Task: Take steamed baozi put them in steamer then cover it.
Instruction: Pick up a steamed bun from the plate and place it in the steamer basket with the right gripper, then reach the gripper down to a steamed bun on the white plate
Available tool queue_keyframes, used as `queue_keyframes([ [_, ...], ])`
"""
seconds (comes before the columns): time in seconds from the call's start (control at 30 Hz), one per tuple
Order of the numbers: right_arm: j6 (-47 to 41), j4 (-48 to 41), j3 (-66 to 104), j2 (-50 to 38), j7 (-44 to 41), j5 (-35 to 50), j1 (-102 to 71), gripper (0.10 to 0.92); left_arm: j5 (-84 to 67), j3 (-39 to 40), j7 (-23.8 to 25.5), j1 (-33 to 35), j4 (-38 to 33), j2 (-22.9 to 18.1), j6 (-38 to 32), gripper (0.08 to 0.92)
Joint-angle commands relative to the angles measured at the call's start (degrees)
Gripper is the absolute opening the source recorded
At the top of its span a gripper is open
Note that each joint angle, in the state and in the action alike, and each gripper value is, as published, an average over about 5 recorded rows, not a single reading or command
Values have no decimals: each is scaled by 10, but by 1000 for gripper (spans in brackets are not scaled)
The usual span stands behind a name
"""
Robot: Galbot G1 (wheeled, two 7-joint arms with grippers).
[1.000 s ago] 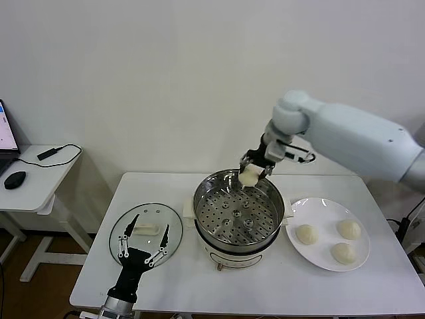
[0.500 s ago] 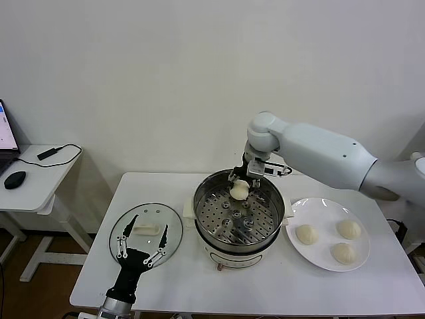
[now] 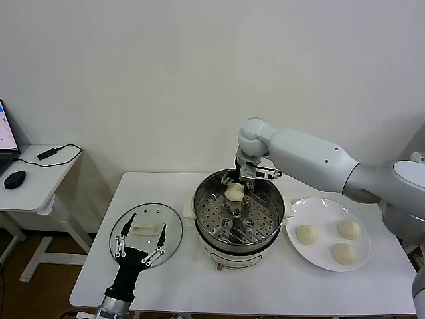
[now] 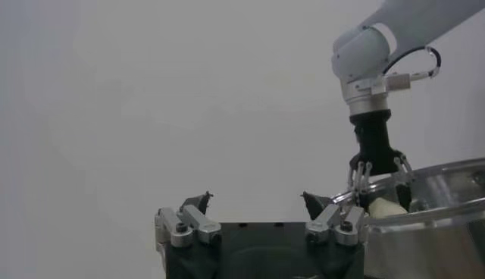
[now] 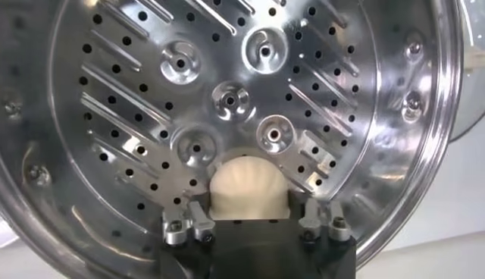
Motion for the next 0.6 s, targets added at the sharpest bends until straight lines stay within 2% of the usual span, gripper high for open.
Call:
queue_keyframes([
  [0.03, -46, 55, 11, -43, -45, 87, 25, 821, -1, -1, 0, 0, 1, 1, 0, 823],
  [0.17, -135, 101, 2, -109, -109, 207, 91, 822, 0, 3, 1, -2, 2, 3, 2, 823],
  [0.33, -281, 102, -76, -200, -120, 360, 188, 823, 1, 12, 2, -7, 3, 4, 2, 823],
  [0.43, -330, 73, -124, -243, -110, 400, 208, 823, 1, 16, 2, -10, 5, 5, 1, 823],
  [0.6, -353, 30, -184, -294, -100, 408, 198, 823, 2, 21, 2, -13, 6, 8, 0, 823],
])
